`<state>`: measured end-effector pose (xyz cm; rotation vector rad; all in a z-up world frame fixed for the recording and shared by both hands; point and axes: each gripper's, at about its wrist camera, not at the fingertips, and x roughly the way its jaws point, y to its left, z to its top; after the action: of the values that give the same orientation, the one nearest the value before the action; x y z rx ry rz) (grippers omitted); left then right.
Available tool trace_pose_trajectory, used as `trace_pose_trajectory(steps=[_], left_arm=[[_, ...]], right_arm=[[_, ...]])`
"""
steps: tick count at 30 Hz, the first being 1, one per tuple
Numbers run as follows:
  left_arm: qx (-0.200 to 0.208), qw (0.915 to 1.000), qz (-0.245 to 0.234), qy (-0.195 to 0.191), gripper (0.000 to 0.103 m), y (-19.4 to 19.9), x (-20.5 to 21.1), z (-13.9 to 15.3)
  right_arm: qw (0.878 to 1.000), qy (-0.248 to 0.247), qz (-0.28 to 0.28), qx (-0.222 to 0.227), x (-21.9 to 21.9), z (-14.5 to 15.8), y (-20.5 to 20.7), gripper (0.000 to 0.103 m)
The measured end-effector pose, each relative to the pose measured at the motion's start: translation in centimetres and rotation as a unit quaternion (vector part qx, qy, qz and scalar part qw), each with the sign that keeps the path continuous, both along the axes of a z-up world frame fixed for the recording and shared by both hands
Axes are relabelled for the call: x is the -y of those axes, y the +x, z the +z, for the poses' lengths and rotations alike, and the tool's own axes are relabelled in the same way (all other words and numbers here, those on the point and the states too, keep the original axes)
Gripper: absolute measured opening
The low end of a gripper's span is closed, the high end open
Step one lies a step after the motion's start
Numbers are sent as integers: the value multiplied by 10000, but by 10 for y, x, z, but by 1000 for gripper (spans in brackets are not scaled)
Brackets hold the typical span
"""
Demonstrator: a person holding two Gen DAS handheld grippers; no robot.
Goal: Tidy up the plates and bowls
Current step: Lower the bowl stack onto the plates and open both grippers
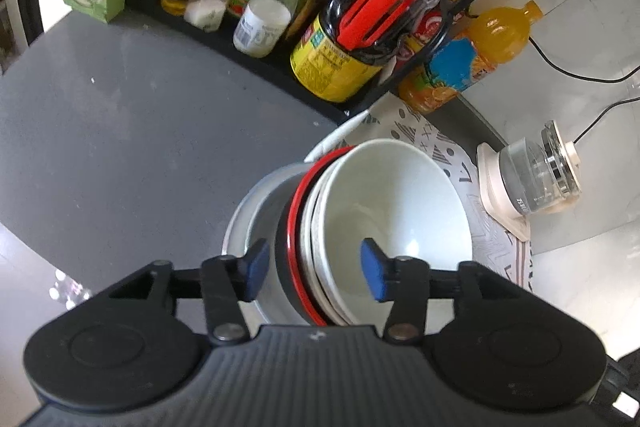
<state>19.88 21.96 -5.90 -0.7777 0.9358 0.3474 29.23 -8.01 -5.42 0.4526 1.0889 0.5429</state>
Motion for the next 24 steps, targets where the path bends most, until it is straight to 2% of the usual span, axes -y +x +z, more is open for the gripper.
trace_pose_trajectory(steps=[2, 8, 10, 15, 19, 21, 24], left_arm=[[15, 10000, 34, 86, 60, -1, 2, 3], [107, 9996, -44, 273, 71, 0, 16, 10], [109, 9993, -70, 361, 74, 0, 23, 12], [154, 9984, -268, 483, 75, -2, 46, 21], [247, 9962, -360, 752, 80, -8, 71, 32], [309, 9954, -431, 801, 82, -11, 84, 37], [289, 9935, -529, 966, 86, -18, 102, 43]], right_arm=[[10000, -20, -28, 60, 4, 2, -3, 57], [9995, -131, -37, 299, 17, 11, -11, 70], [9990, -188, -3, 414, 22, 15, -15, 71], [9970, -344, -184, 664, 47, 24, -25, 86], [9944, -478, -275, 899, 70, 35, -38, 90], [9919, -598, -389, 1051, 82, 42, -45, 98], [9890, -725, -502, 1184, 98, 48, -56, 98]])
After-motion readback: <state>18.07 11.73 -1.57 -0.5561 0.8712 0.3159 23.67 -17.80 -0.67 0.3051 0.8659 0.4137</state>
